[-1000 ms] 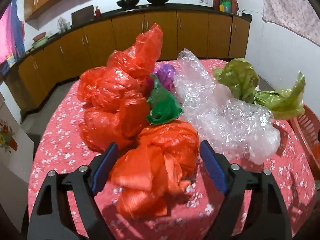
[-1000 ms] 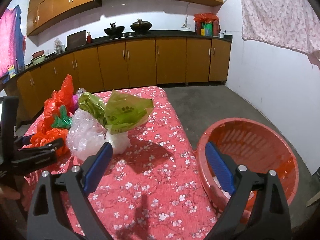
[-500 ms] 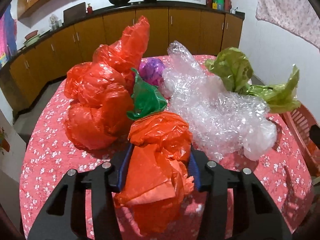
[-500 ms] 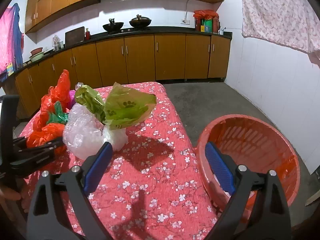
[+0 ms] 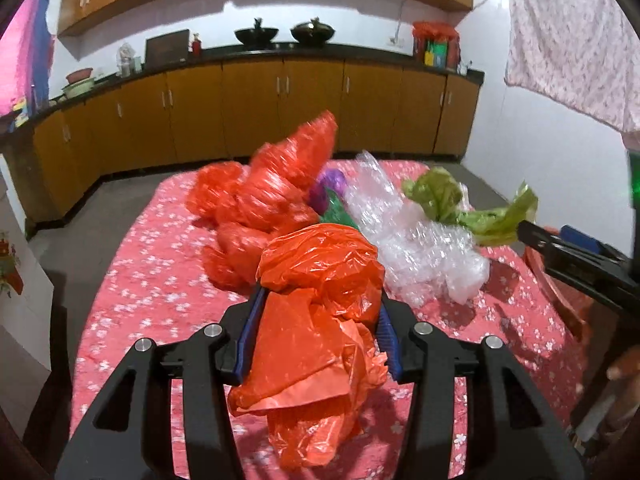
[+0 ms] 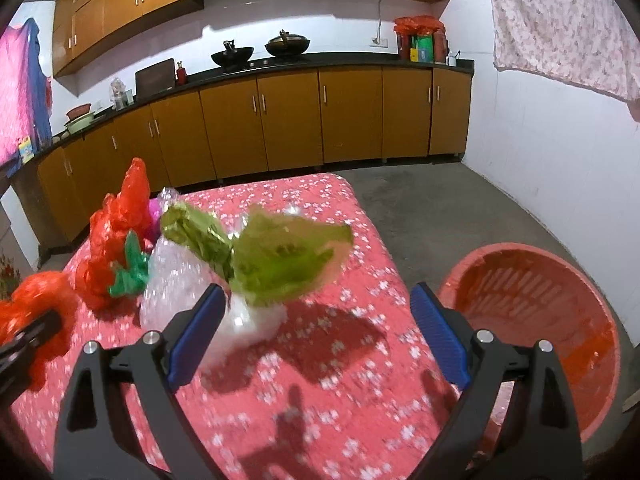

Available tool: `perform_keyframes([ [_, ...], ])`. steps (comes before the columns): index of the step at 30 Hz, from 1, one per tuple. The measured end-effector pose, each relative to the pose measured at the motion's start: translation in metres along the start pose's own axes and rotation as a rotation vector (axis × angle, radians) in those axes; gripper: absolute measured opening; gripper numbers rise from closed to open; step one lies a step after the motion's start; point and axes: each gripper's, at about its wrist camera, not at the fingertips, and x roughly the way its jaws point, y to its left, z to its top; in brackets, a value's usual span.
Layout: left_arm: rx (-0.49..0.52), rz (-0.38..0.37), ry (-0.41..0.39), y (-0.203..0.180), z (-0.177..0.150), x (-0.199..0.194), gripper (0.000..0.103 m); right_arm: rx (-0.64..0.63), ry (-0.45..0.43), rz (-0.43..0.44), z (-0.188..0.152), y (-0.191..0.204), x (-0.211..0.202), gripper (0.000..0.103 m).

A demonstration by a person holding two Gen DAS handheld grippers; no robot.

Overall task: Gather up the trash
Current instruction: 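Grasp a red plastic bag with the left tool while the right tool grasps the green bag, then carry the green and red bags to the orange basket and release both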

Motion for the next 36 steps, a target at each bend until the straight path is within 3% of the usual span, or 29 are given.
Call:
perform_keyframes([
  [6,-0.016,0.041,-0.022,0.014,0.011,0.003,0.05,-0.026,-0.002,-0.006,0.013,0.015,0.021,0.091],
  [7,-0.017,0.047,-0.022,0.015,0.009,0.0,0.05,-0.038,0.0,-0.005,0.014,0.018,0.023,0.087],
  [8,-0.018,0.054,-0.021,0.016,0.01,0.003,0.05,-0.048,0.002,-0.002,0.014,0.02,0.025,0.081],
  [10,-0.018,0.06,-0.02,0.018,0.011,0.005,0.05,-0.07,0.027,0.007,0.015,0.024,0.03,0.054],
  [11,-0.017,0.064,-0.019,0.019,0.011,0.007,0.05,-0.075,0.044,0.014,0.014,0.025,0.033,0.049],
  [13,-0.015,0.065,-0.017,0.018,0.011,0.008,0.05,-0.075,0.067,0.017,0.012,0.025,0.036,0.026],
  [16,-0.009,0.065,-0.015,0.016,0.012,0.009,0.05,-0.064,0.087,0.019,0.008,0.021,0.038,0.01],
  [22,-0.004,0.062,-0.015,0.011,0.014,0.008,0.05,-0.041,0.081,0.034,0.007,0.014,0.028,0.006],
  [36,0.014,0.025,-0.049,-0.011,0.024,-0.005,0.05,0.016,-0.028,0.054,0.02,-0.013,-0.026,0.005],
])
